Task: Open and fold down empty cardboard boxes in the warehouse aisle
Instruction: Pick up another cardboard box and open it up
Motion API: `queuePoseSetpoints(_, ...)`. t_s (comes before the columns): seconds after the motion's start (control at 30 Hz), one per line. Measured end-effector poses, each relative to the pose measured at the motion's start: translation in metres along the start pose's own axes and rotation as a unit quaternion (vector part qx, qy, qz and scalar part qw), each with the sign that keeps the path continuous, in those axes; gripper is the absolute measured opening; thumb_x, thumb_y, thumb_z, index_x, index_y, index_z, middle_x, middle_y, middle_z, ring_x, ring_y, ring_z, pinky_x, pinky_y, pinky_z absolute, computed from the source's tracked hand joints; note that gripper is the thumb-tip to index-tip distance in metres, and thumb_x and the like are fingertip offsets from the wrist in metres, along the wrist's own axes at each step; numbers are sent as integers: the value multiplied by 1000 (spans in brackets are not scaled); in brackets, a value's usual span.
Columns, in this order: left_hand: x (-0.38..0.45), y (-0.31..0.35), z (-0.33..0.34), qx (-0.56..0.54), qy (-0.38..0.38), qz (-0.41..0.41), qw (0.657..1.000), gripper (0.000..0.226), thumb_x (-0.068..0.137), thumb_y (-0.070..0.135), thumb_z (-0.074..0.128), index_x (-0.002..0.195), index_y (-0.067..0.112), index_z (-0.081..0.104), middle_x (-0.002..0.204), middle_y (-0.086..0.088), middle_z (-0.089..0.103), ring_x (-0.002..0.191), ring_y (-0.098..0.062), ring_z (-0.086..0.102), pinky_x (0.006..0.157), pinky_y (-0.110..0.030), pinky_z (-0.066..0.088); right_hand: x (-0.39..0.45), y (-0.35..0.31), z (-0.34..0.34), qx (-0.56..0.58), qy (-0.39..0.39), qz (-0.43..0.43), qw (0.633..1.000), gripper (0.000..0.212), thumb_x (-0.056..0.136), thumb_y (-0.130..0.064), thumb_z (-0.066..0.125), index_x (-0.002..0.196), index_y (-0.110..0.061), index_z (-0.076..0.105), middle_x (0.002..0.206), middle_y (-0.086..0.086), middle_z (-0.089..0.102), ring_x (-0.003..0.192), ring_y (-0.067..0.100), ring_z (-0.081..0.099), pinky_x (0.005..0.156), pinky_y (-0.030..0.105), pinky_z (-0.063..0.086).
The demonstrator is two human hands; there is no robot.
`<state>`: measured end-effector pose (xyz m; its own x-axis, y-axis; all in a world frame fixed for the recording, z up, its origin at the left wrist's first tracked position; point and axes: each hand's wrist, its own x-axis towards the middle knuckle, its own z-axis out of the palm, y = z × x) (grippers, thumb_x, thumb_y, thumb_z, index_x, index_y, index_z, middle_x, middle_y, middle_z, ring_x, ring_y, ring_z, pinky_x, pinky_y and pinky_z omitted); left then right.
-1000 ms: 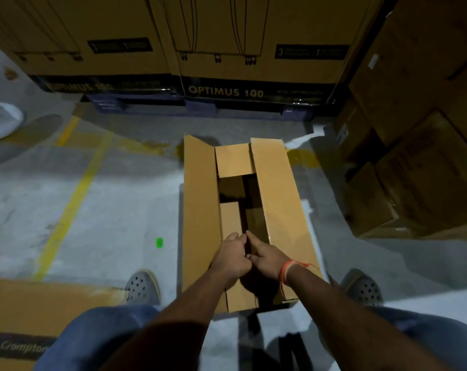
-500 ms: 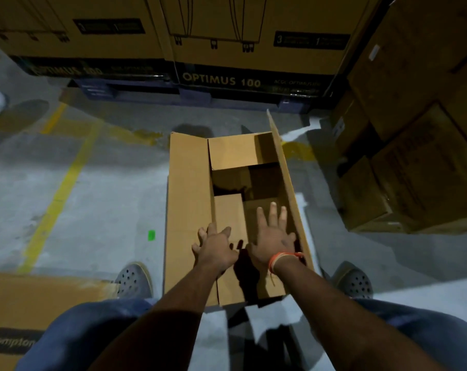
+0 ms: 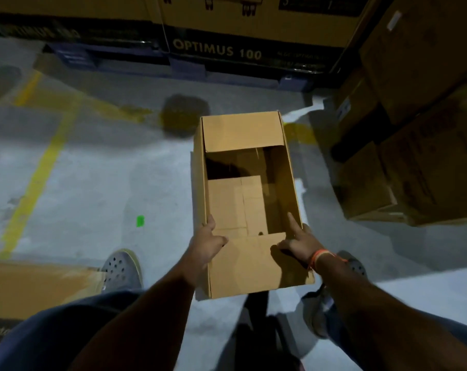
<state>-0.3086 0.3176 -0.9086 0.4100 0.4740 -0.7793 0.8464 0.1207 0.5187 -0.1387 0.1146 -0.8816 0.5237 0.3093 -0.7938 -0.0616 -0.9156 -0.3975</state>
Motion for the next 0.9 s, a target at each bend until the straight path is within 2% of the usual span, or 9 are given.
queuePoseSetpoints(0.2, 8, 26, -26, 52, 30, 67, 996, 87, 94, 24, 71, 163, 22, 17, 168, -4, 20, 148, -29, 33, 120, -39, 32, 5, -17, -2, -39, -17, -44, 998, 58, 92, -35, 64, 147, -35, 46, 147, 8, 35, 122, 33, 49, 104, 40, 41)
queuePoseSetpoints(0.27, 14, 30, -39, 103, 28, 93, 990, 68, 95, 34, 68, 156, 19, 40, 170, -6, 12, 152, -29, 27, 123, -38, 26, 1, -29, 0, -14, 15, -60, 998, 36, 95, -47, 60, 126, -30, 66, 143, 8, 45, 122, 30, 53, 106, 40, 41)
queuePoseSetpoints(0.33, 11, 31, -47, 163, 33, 118, 979, 33, 99, 39, 60, 120, 17, 74, 170, -12, 10, 151, -30, 29, 120, -36, 29, -9, -42, 0, -73, 79, -106, 989, 43, 97, -60, 50, 95, -25, 75, 157, 8, 34, 137, 33, 42, 112, 43, 36)
queuePoseSetpoints(0.4, 1, 34, -50, 204, 47, 130, 969, 36, 101, 40, 57, 96, 11, 78, 166, -14, 25, 141, -31, 43, 105, -30, 39, -26, -60, -6, -104, 75, -106, 986, 54, 98, -64, 44, 85, -20, 71, 143, 9, 51, 129, 30, 50, 102, 39, 41)
queuePoseSetpoints(0.5, -29, 43, -56, 251, -33, 138, 958, 32, 95, 41, 67, 84, 14, 80, 123, -6, 69, 122, -25, 60, 88, -27, 44, -47, -71, -17, -124, -71, -69, 987, 37, 96, -53, 56, 90, -18, 68, 92, 3, 64, 87, 23, 60, 79, 35, 44)
queuePoseSetpoints(0.57, -42, 42, -55, 280, -117, 139, 943, 25, 86, 41, 78, 97, 19, 80, 123, -1, 71, 121, -23, 61, 100, -33, 48, -53, -63, -12, -188, -139, -102, 967, 23, 95, -40, 63, 107, -24, 74, 113, 1, 70, 106, 24, 62, 94, 36, 46)
queuePoseSetpoints(0.67, -53, 22, -33, 370, -159, 165, 900, 91, 80, 51, 81, 156, 26, 37, 165, -4, 30, 152, -29, 24, 122, -45, 26, -52, -31, 23, -282, -103, -155, 941, 81, 84, -44, 75, 154, -28, 37, 161, 3, 33, 147, 26, 31, 119, 38, 28)
queuePoseSetpoints(0.73, -57, 3, -14, 451, -147, 196, 858, 117, 79, 57, 78, 163, 26, 4, 171, -5, -1, 156, -32, -5, 125, -54, 7, -51, -12, 46, -353, -47, -188, 915, 111, 78, -50, 78, 161, -29, 9, 169, 5, 3, 155, 29, 5, 122, 42, 18)
queuePoseSetpoints(0.9, -51, -39, 8, 620, -71, 243, 743, 109, 88, 38, 75, 163, 21, -2, 170, -10, -3, 156, -37, -9, 122, -64, 2, -43, 16, 68, -487, -5, -176, 855, 99, 94, -16, 62, 160, -26, -11, 166, 10, -19, 154, 31, -14, 125, 47, 9)
